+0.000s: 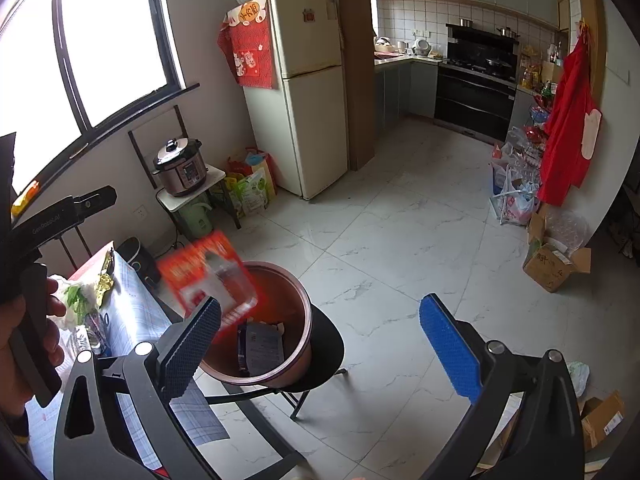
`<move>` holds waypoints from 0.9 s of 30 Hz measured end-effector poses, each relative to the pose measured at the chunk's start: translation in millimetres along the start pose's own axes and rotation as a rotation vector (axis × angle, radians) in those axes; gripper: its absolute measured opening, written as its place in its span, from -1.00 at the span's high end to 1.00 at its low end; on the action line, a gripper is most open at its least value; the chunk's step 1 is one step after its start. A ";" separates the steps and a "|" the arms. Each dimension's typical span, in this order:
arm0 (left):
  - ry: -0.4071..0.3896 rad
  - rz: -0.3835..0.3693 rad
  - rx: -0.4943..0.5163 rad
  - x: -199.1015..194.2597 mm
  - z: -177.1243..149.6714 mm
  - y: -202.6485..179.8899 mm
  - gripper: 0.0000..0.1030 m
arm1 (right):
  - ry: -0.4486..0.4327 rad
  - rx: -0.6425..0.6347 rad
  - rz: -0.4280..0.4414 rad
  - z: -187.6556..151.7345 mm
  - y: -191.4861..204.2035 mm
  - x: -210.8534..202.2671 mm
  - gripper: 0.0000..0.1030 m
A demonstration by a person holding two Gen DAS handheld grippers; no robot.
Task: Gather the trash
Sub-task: 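Drop the box into the bin with the right tool while the left tool drops the container, then return both tools to the table and grasp the bubble-wrap sleeve with the right tool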
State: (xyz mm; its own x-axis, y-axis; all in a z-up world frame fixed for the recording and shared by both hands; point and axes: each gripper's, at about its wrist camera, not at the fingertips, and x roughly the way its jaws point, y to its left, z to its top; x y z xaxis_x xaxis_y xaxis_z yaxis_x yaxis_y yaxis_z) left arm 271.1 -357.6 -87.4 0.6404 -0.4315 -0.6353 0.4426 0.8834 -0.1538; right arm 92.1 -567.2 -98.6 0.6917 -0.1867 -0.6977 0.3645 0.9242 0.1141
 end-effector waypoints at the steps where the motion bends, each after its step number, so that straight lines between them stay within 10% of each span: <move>1: -0.003 0.007 0.000 -6.3 -1.6 5.3 -0.89 | -0.005 0.002 0.004 -0.6 1.5 -2.4 -0.89; 14: -0.046 0.231 -0.115 -136.4 -61.4 112.8 -0.89 | -0.076 -0.085 0.145 -3.4 54.7 -23.2 -0.89; 27: -0.032 0.579 -0.448 -273.3 -205.0 245.0 -0.89 | -0.018 -0.212 0.404 -38.8 160.8 12.6 -0.89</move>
State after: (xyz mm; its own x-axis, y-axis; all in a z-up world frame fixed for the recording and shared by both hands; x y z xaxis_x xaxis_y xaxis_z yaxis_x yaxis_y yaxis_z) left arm 75.8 14.2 -106.5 0.7149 0.1278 -0.6874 -0.2669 0.9586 -0.0993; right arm 135.2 -408.0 -116.5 0.7634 0.1990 -0.6145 -0.0716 0.9715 0.2258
